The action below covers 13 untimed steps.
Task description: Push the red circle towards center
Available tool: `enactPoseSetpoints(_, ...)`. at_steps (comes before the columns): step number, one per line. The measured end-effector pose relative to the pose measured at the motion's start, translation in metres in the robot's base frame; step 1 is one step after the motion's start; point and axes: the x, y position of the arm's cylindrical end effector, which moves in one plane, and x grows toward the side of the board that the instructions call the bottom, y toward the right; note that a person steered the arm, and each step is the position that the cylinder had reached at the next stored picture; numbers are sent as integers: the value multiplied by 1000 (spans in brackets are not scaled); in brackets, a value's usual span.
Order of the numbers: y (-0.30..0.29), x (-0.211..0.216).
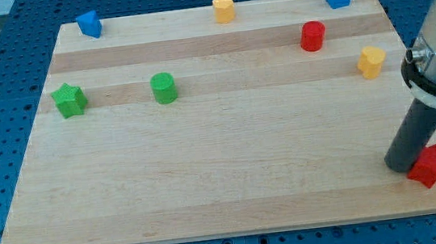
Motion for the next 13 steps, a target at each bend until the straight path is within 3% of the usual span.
enactPoseSetpoints(3,16,5)
enactPoseSetpoints(4,-7,-22)
enactPoseSetpoints(6,-87,-140)
enactPoseSetpoints(9,-79,-184)
enactPoseSetpoints(11,-17,-197)
enactPoseSetpoints(13,-15,-238)
